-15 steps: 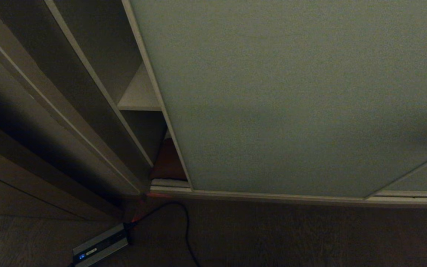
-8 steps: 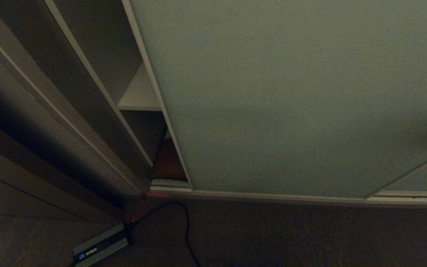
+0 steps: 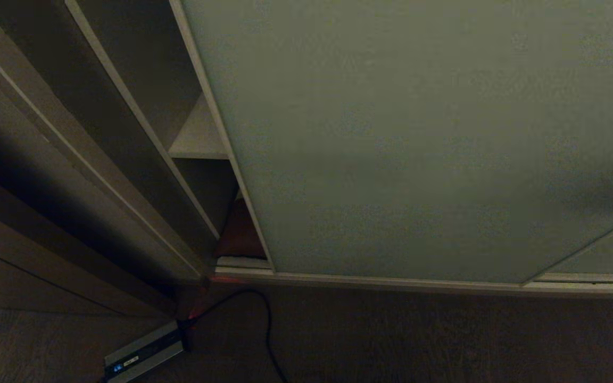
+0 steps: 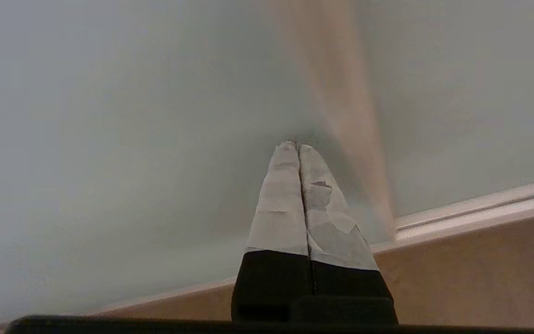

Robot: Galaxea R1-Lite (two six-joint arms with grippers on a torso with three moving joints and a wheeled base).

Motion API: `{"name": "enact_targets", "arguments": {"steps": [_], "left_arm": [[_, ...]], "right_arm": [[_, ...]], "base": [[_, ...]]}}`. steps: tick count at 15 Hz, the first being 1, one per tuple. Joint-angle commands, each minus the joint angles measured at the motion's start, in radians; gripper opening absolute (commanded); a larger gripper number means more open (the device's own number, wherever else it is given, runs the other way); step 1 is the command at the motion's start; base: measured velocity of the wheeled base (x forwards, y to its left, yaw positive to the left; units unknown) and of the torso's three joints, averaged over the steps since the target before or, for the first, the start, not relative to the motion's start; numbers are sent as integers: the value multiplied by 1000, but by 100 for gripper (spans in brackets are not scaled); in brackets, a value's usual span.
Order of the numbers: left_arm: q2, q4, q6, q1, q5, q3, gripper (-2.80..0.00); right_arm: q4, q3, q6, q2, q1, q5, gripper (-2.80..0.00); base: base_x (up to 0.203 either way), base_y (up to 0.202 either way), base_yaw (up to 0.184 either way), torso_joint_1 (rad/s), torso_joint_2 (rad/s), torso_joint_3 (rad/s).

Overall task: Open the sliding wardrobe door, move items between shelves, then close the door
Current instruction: Close the door

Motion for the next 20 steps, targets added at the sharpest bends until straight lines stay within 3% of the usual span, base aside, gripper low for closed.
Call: {"name": "enact_targets", "arguments": {"steps": [1, 6, 9, 15, 20], "left_arm": [[0, 0, 0, 0, 0, 0, -280], [0, 0, 0, 0, 0, 0, -280], [0, 0, 0, 0, 0, 0, -280], [0, 0, 0, 0, 0, 0, -280], [0, 0, 0, 0, 0, 0, -280]], "right_arm": [[-6, 26, 1, -29, 11, 4, -280], [-51, 117, -6, -105, 8, 6, -280], [-57, 130, -6, -133, -65, 2, -280], [-83, 2, -4, -2, -128, 0, -280], [-37, -101, 10, 133, -109, -10, -280]], "base": [[0, 0, 0, 0, 0, 0], [0, 0, 0, 0, 0, 0], [0, 0, 0, 0, 0, 0], [0, 0, 0, 0, 0, 0], [0, 0, 0, 0, 0, 0]]}}
